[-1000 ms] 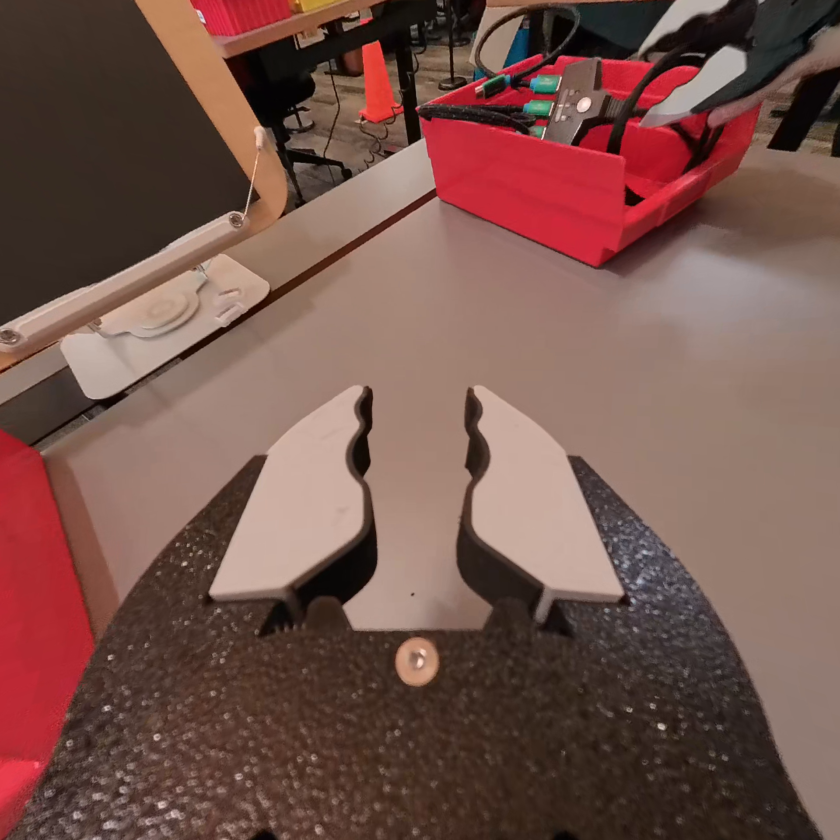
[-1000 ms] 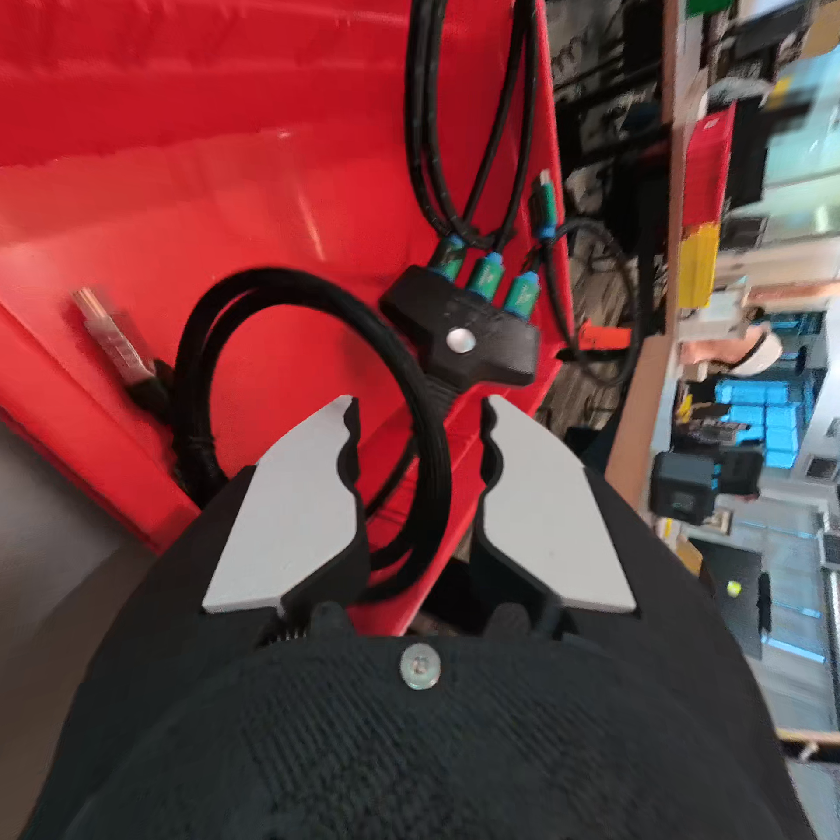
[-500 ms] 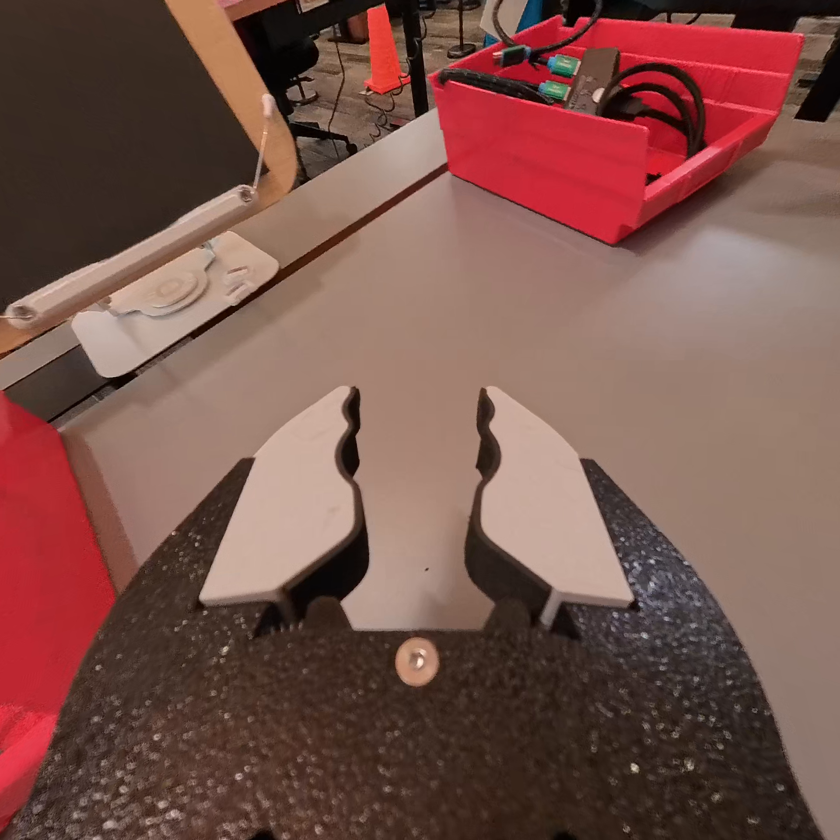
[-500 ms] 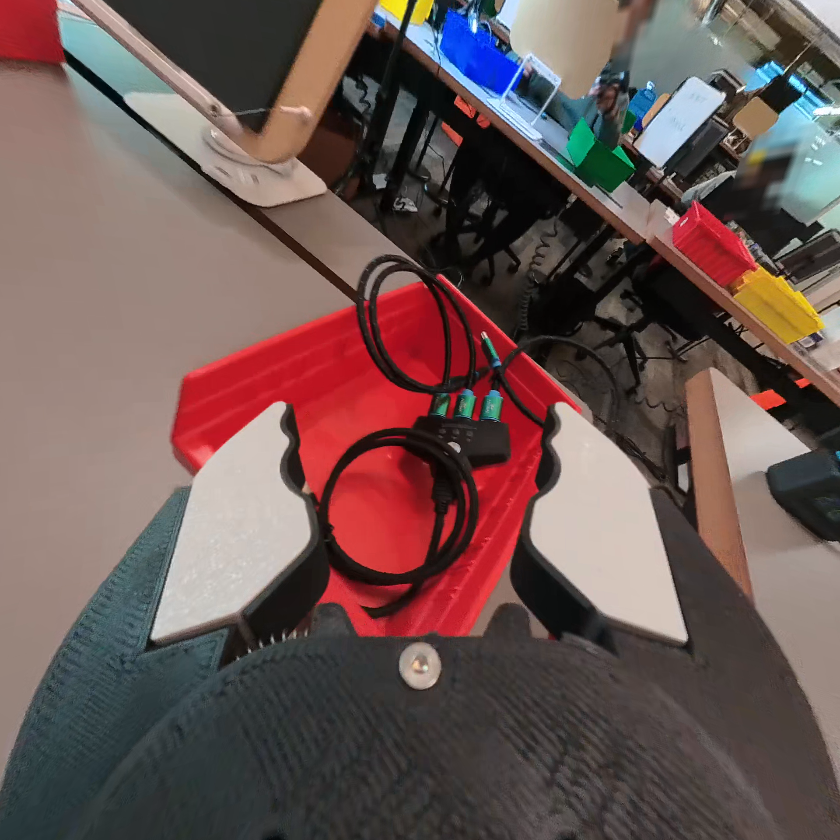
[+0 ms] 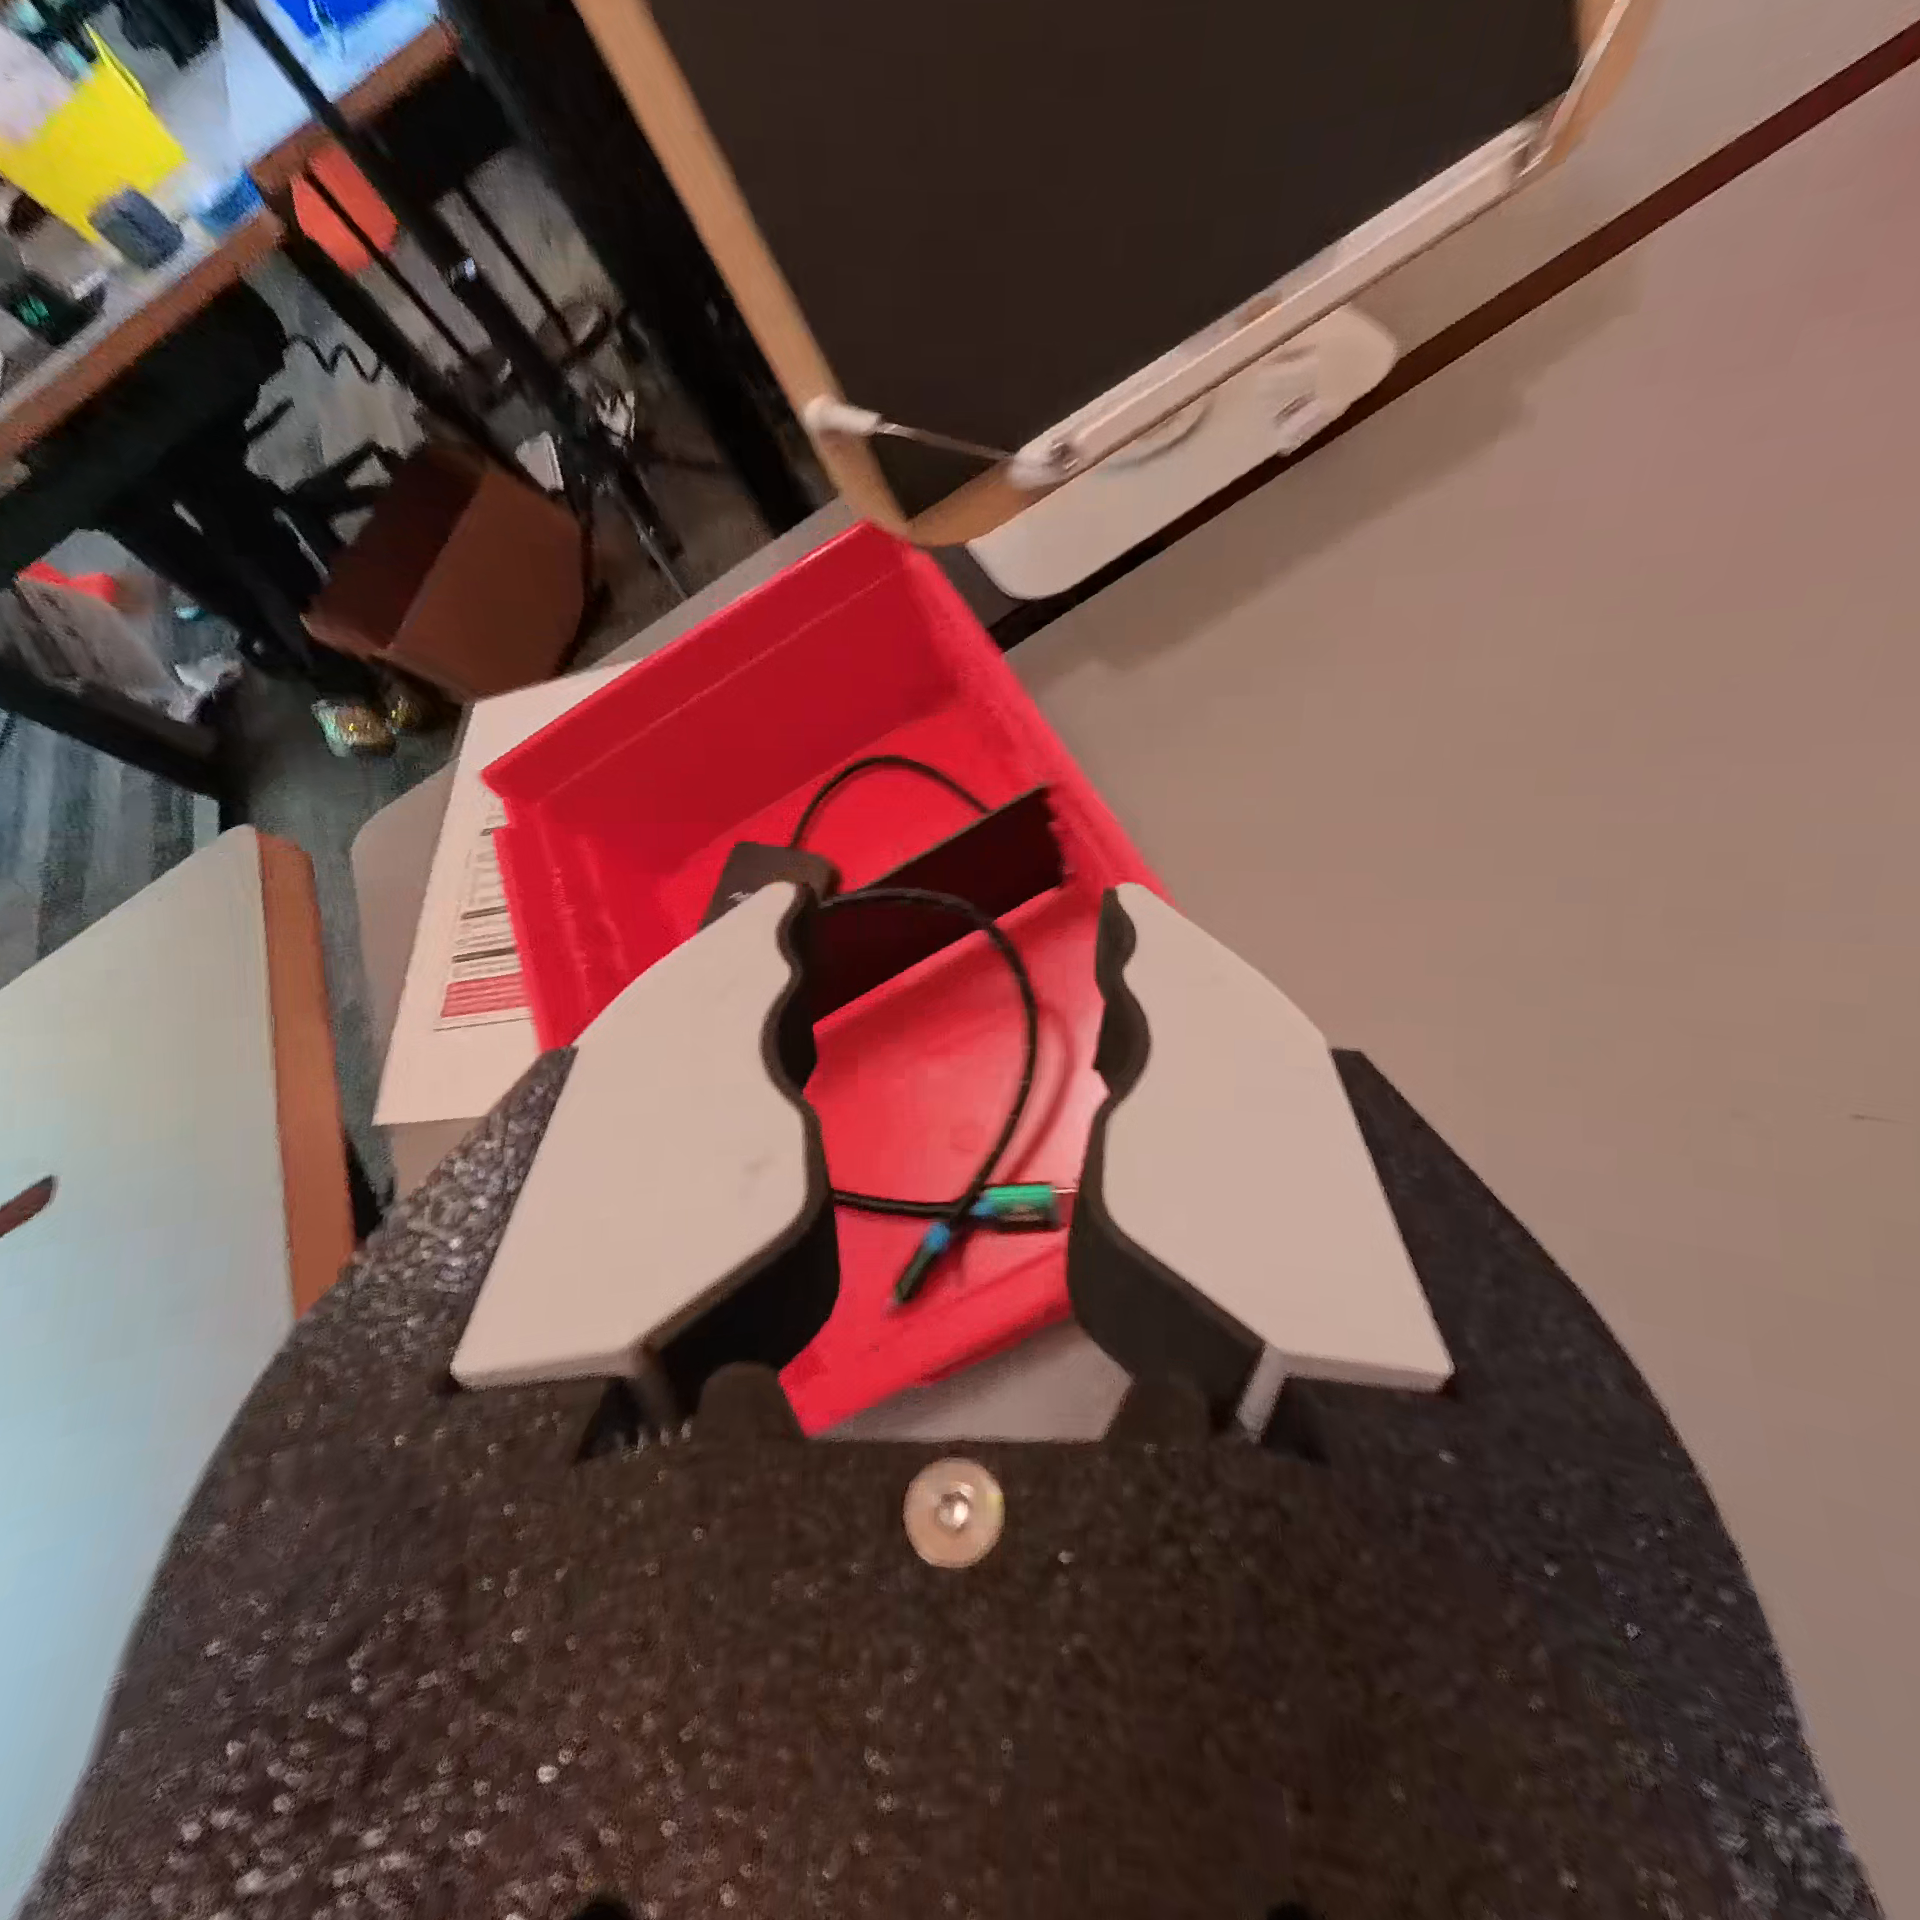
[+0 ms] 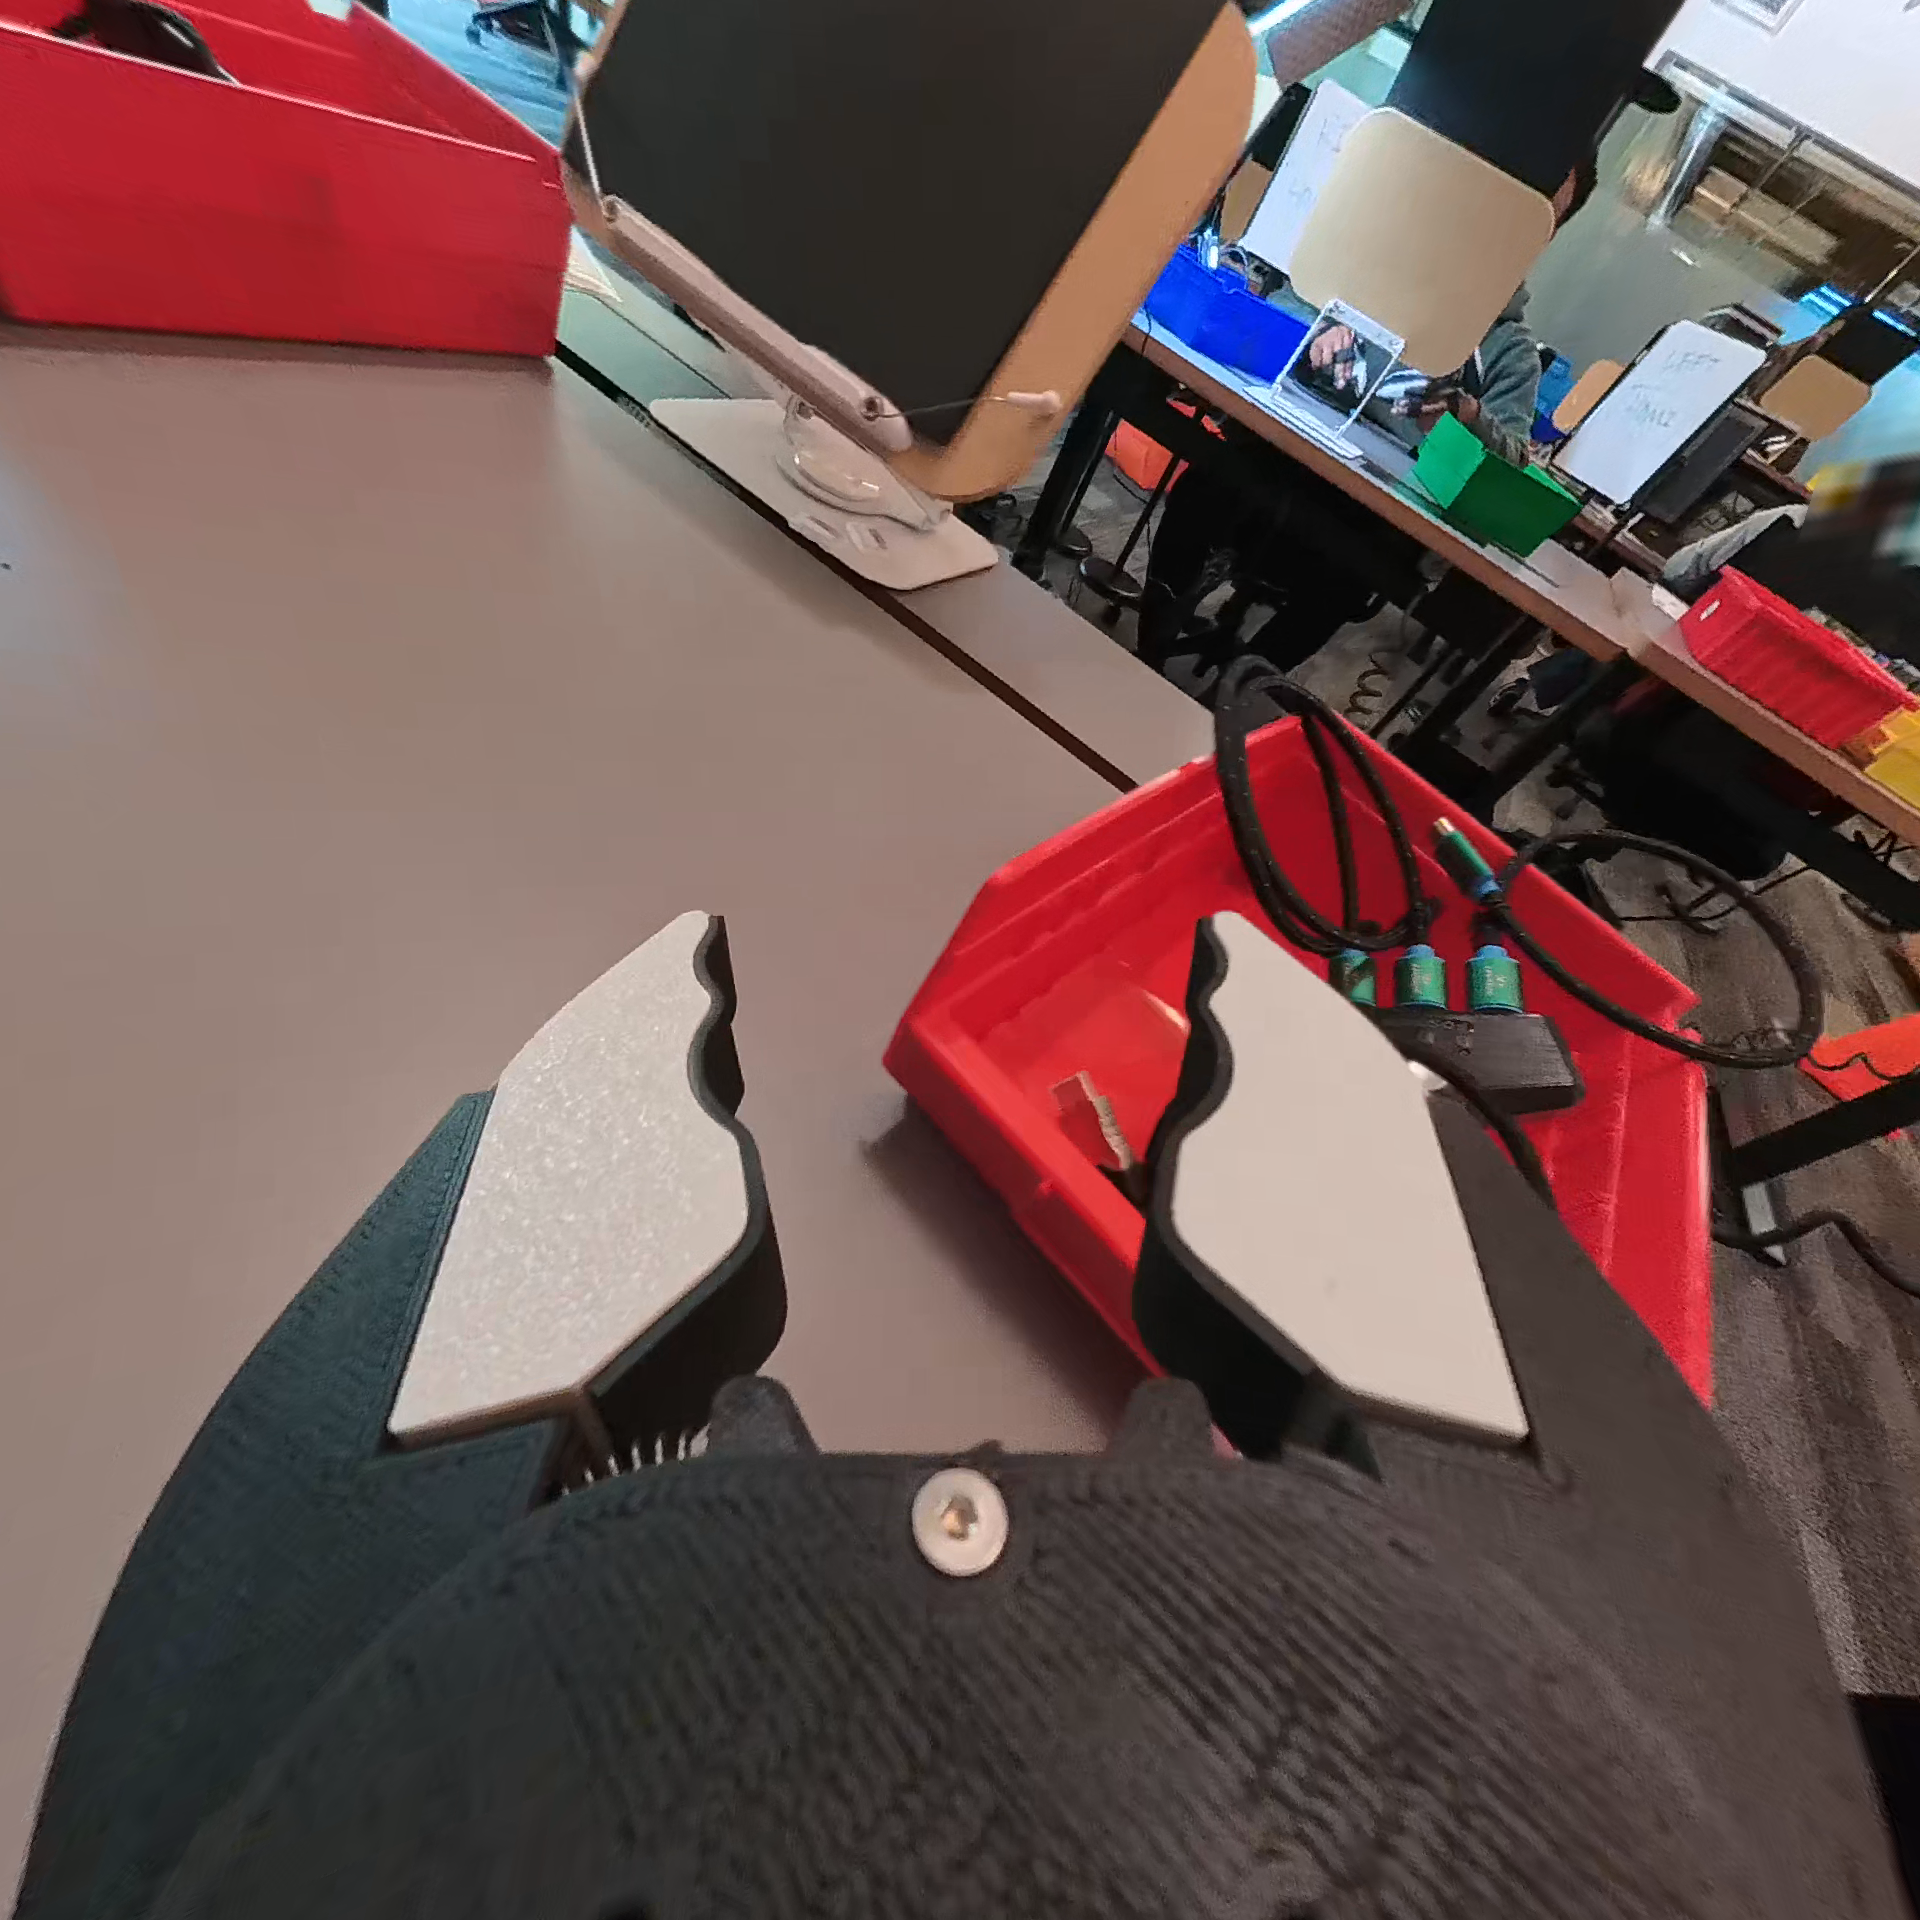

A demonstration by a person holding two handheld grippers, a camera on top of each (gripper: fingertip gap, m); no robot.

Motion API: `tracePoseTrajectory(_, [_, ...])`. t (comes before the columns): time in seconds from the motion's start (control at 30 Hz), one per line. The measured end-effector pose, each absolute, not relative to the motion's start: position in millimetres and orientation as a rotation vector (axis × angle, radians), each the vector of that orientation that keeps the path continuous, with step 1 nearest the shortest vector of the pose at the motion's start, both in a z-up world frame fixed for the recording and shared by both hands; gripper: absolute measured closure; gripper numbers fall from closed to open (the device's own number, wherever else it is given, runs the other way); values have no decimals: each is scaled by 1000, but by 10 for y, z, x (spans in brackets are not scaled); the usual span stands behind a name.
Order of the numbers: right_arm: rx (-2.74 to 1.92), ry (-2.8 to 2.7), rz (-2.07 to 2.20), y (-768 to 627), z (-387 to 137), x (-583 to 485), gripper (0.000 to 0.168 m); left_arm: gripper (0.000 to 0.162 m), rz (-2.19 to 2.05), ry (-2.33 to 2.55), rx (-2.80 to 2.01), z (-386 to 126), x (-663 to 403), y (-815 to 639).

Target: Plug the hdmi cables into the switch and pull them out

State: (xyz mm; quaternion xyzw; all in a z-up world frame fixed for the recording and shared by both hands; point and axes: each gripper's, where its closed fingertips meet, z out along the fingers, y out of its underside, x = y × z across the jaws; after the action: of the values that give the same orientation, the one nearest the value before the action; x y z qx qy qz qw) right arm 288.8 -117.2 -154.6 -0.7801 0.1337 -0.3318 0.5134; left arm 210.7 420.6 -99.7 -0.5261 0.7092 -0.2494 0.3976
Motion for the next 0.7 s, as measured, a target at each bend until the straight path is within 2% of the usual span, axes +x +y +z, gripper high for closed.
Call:
tracePoseTrajectory(0.13, [-1882, 278, -806, -1047, -1623, 2721, 85, 107, -462, 1988, -1324, -1167, 2494, 4658])
tracePoseTrajectory(0.3, [-1890, 283, -762, -983, -1732, 2618, 85, 108, -211, 2273, -1233, -1686, 3076, 5027])
tracePoseTrajectory(0.5, [-1953, 260, -756, -1039, -1844, 2560, 86, 115, -30, 2506, -1293, -2474, 3482, 5368])
tracePoseTrajectory(0.7, [-2033, 241, -748, -1122, -1995, 2496, 86, 127, 41, 2590, -1285, -2788, 3708, 5495])
